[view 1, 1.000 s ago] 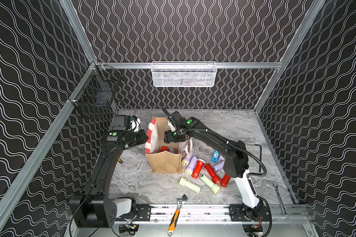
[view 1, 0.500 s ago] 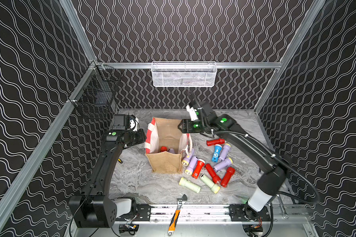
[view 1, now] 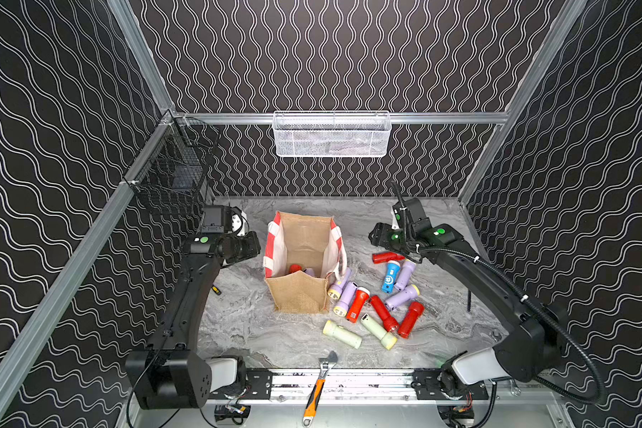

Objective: Put the flashlights into the tote bags
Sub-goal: Pick up the flashlight from the center of the board.

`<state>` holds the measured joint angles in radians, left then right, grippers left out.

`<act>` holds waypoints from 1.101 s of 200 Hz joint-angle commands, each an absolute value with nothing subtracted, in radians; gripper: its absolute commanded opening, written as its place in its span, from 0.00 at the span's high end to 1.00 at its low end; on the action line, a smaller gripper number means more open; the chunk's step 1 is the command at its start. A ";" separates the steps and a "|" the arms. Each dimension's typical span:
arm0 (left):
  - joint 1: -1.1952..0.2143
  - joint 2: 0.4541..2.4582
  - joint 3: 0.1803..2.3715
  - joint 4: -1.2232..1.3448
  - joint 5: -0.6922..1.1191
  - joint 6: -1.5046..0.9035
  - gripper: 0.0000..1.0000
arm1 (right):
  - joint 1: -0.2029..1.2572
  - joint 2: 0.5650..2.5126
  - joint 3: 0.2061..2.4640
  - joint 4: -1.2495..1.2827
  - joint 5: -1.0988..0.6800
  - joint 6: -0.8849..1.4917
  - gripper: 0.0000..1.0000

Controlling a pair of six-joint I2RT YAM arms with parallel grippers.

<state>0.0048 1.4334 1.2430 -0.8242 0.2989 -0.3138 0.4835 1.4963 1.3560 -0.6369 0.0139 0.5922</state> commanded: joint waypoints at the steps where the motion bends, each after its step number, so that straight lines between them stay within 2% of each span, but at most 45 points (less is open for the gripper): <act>1: 0.006 1.445 1.247 -0.804 0.294 -0.301 0.88 | 0.472 1.533 1.354 -0.618 0.023 0.633 0.28; 35: 0.006 1.456 1.248 -0.807 0.304 -0.295 0.87 | 0.443 1.608 1.372 -0.632 0.010 0.680 0.27; 94: 0.006 1.463 1.246 -0.810 0.303 -0.293 0.86 | 0.413 1.644 1.223 -0.443 -0.028 1.035 0.31; 134: 0.006 1.469 1.241 -0.814 0.303 -0.288 0.85 | 0.416 1.772 1.333 -0.498 -0.019 1.214 0.34; 164: 0.006 1.474 1.241 -0.814 0.313 -0.289 0.85 | 0.416 1.786 1.315 -0.481 0.007 1.359 0.33; 220: 0.006 1.502 1.246 -0.810 0.350 -0.290 0.85 | 0.430 1.865 1.443 -0.690 0.090 1.473 0.32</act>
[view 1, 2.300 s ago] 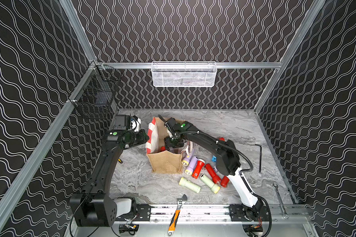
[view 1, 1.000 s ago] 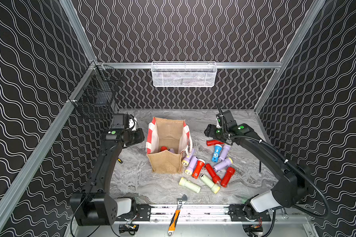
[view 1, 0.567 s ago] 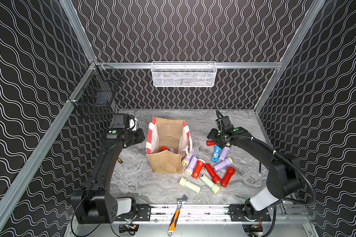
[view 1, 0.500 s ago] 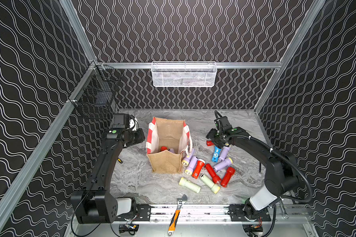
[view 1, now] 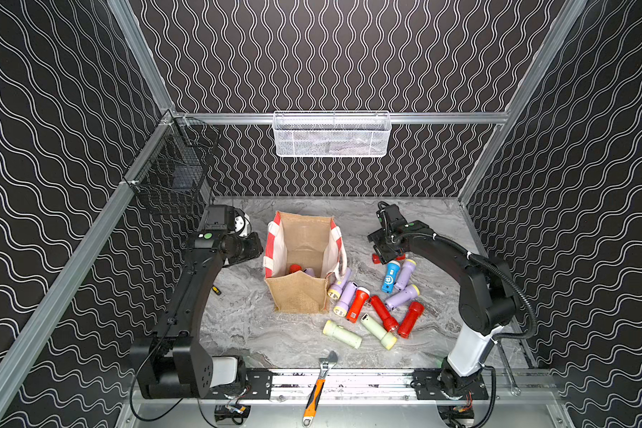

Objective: Put the flashlights into the tote bags
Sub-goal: Pick up the flashlight from the center of the board.

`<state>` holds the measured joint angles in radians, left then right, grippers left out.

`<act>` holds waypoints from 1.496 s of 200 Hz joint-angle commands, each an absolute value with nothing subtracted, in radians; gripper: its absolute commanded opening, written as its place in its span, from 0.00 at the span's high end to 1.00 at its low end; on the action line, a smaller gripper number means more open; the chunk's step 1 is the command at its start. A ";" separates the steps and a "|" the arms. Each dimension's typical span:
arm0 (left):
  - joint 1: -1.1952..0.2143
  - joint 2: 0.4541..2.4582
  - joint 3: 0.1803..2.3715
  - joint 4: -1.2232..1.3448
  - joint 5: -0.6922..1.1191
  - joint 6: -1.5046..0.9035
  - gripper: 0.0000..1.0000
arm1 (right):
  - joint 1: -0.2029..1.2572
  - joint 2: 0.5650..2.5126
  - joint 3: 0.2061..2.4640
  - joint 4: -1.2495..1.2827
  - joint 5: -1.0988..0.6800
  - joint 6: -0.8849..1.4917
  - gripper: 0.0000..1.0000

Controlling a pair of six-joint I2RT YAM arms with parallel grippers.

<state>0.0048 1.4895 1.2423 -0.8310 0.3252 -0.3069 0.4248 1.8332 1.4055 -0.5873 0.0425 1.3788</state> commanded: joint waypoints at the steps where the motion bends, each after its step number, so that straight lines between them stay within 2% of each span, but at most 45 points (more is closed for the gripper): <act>1: 0.006 1.502 1.246 -0.811 0.351 -0.289 0.85 | 0.430 1.866 1.445 -0.692 0.092 1.474 0.32; 100: 0.006 1.510 1.239 -0.811 0.362 -0.289 0.84 | 0.426 2.037 1.586 -0.814 0.112 1.507 0.35; 261: 0.006 1.528 1.235 -0.808 0.365 -0.287 0.84 | 0.405 2.115 1.582 -0.775 0.124 1.456 0.39; 299: 0.005 1.525 1.233 -0.812 0.359 -0.284 0.84 | 0.402 2.142 1.558 -0.732 0.089 1.417 0.44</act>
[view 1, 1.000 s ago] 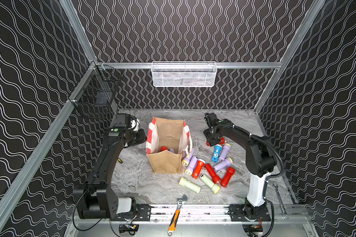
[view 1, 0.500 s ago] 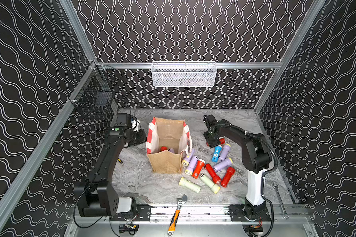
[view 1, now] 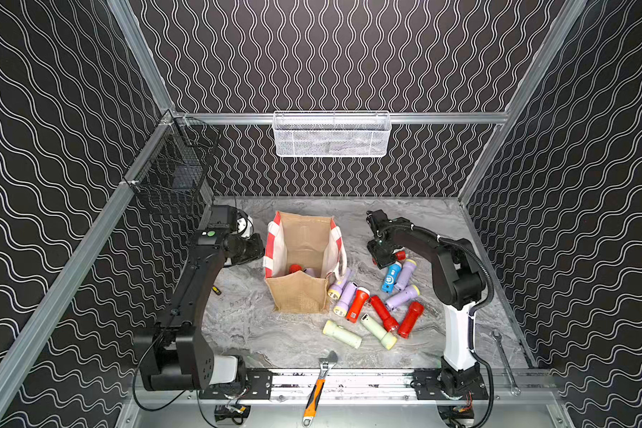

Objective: Put the flashlights into the tote bags
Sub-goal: Pick up the flashlight from the center of the board.

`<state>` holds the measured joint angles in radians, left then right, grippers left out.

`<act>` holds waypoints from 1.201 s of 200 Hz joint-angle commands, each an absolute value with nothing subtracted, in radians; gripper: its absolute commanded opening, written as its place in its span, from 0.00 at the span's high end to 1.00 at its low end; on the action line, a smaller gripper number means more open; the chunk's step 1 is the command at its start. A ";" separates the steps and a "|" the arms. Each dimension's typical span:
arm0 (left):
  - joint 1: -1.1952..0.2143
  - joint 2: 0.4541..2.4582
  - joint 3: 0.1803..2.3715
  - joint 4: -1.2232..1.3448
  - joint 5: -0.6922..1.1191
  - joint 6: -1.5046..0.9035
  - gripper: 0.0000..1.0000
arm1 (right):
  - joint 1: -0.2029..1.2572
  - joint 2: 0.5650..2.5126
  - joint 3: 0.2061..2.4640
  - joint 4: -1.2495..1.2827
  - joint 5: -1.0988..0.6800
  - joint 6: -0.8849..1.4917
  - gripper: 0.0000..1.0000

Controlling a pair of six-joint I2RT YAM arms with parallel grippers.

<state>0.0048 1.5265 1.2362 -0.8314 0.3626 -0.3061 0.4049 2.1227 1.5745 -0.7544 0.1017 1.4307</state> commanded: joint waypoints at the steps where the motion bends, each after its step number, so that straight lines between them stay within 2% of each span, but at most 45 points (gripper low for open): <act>1: 0.006 1.526 1.233 -0.811 0.358 -0.283 0.84 | 0.402 2.143 1.557 -0.732 0.087 1.416 0.44; 34: 0.006 1.531 1.233 -0.812 0.351 -0.282 0.84 | 0.402 2.141 1.537 -0.711 0.088 1.412 0.50; 68: 0.006 1.537 1.235 -0.810 0.358 -0.284 0.84 | 0.402 2.154 1.575 -0.739 0.108 1.368 0.66; 107: 0.006 1.529 1.233 -0.810 0.352 -0.285 0.84 | 0.402 2.174 1.647 -0.763 0.092 1.263 0.75; 149: 0.006 1.514 1.232 -0.802 0.355 -0.292 0.84 | 0.402 2.065 1.600 -0.711 0.075 1.128 0.84; 178: 0.005 1.506 1.232 -0.801 0.355 -0.295 0.84 | 0.405 1.968 1.604 -0.673 0.018 0.948 0.88; 206: 0.005 1.496 1.235 -0.798 0.361 -0.298 0.84 | 0.430 1.934 1.703 -0.734 -0.068 0.756 0.86; 240: 0.006 1.473 1.230 -0.785 0.383 -0.302 0.84 | 0.571 1.941 1.930 -0.909 0.034 0.580 0.86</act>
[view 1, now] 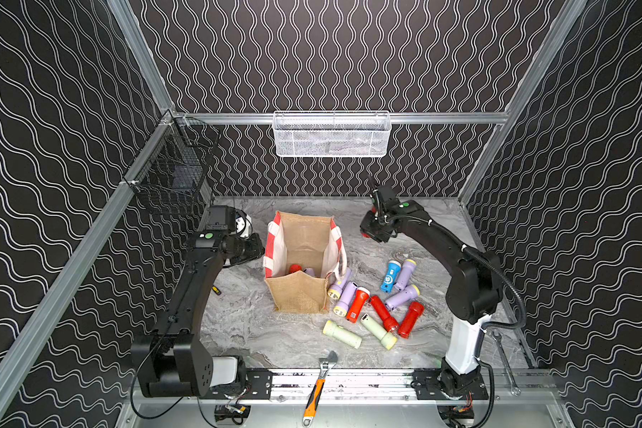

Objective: Put the flashlights into the tote bags
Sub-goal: Pick up the flashlight from the center of the board, then place the flashlight in the canvas bag.

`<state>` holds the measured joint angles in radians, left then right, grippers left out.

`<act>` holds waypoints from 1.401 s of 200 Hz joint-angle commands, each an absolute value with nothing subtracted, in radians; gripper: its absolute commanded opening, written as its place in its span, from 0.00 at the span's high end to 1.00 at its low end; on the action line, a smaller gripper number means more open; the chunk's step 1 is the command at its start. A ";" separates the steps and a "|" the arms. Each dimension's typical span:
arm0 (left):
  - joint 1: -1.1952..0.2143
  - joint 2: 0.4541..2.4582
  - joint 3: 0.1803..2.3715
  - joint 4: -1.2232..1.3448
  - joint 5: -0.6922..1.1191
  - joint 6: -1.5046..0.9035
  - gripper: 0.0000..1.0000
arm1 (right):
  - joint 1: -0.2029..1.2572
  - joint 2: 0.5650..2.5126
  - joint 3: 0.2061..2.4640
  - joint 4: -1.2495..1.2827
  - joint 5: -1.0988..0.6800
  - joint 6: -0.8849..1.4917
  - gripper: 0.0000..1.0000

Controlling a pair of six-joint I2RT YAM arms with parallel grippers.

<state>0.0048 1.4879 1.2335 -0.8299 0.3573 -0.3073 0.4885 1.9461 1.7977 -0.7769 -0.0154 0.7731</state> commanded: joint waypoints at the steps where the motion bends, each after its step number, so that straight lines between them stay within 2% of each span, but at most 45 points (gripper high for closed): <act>1: 0.006 1.472 1.230 -0.784 0.385 -0.302 0.84 | 0.574 1.942 1.937 -0.913 0.037 0.574 0.86; 34: 0.006 1.458 1.232 -0.779 0.412 -0.308 0.84 | 0.686 1.970 2.193 -1.029 0.091 0.485 0.87; 54: 0.005 1.451 1.236 -0.769 0.435 -0.313 0.84 | 0.733 1.968 2.264 -1.029 0.090 0.482 0.87; 85: 0.006 1.441 1.236 -0.771 0.437 -0.313 0.84 | 0.786 1.941 2.190 -0.912 -0.076 0.477 0.87; 128: 0.006 1.441 1.224 -0.761 0.463 -0.315 0.84 | 0.858 2.011 2.165 -0.913 -0.157 0.539 0.89; 251: 0.006 1.425 1.207 -0.748 0.479 -0.321 0.84 | 0.886 2.177 2.019 -1.008 -0.254 0.573 0.90; 280: 0.006 1.423 1.204 -0.746 0.481 -0.321 0.84 | 0.885 2.229 2.048 -1.040 -0.204 0.600 0.88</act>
